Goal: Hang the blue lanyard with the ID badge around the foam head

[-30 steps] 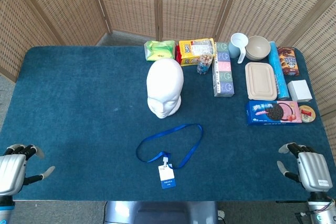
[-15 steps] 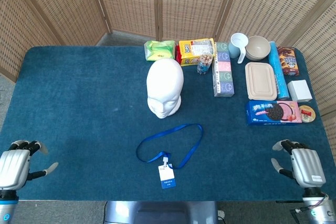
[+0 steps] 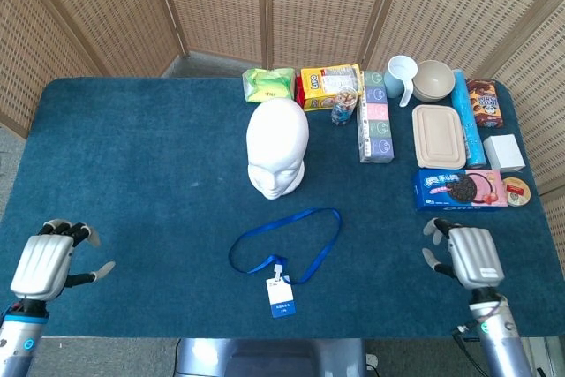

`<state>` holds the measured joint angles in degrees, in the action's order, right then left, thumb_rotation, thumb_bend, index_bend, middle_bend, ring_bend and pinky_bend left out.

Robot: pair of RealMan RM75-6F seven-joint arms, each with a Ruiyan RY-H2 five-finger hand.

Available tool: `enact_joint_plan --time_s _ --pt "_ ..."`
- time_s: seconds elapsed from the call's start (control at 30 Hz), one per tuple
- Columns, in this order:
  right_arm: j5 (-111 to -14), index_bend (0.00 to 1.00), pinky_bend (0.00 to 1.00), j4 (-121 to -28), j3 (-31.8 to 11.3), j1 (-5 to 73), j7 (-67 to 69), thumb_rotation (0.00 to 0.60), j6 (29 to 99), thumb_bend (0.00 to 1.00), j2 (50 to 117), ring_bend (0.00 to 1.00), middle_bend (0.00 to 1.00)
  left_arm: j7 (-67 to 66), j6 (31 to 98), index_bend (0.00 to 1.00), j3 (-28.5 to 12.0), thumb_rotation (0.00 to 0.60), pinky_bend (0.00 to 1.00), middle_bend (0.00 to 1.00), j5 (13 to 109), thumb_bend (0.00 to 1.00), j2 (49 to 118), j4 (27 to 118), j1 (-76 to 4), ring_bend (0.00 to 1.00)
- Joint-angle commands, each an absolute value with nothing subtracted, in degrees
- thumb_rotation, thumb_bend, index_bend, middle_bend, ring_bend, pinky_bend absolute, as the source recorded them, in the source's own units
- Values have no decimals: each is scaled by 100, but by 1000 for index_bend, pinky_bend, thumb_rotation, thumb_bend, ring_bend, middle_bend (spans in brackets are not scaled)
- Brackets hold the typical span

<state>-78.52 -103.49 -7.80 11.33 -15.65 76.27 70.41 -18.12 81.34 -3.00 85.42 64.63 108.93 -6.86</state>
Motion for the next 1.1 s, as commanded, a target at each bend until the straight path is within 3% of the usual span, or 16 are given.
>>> enact_joint_plan --time_s 0.03,0.27,0.67,1.1 --pt "-7096 444 820 -10593 -1042 1516 -2115 600 7151 332 7438 803 629 -1859 7990 526 -364 457 285 505 8505 143 6480 10872 -818 432" --pt "-6571 444 983 -10422 -1237 1892 -2426 600 6953 291 7874 995 809 -1895 7722 526 -484 455 285 504 8440 143 6535 10793 -1096 432" --pt "-5974 454 1000 -10054 -1422 2310 -2838 600 7039 282 8562 1000 971 -1906 7407 526 -620 454 285 505 8305 143 6563 10728 -1470 432" --pt "-5358 468 1000 -9864 -1517 2797 -3441 600 7042 283 9153 1000 1000 -1927 7268 526 -680 458 285 504 8227 143 6618 10661 -1729 432"
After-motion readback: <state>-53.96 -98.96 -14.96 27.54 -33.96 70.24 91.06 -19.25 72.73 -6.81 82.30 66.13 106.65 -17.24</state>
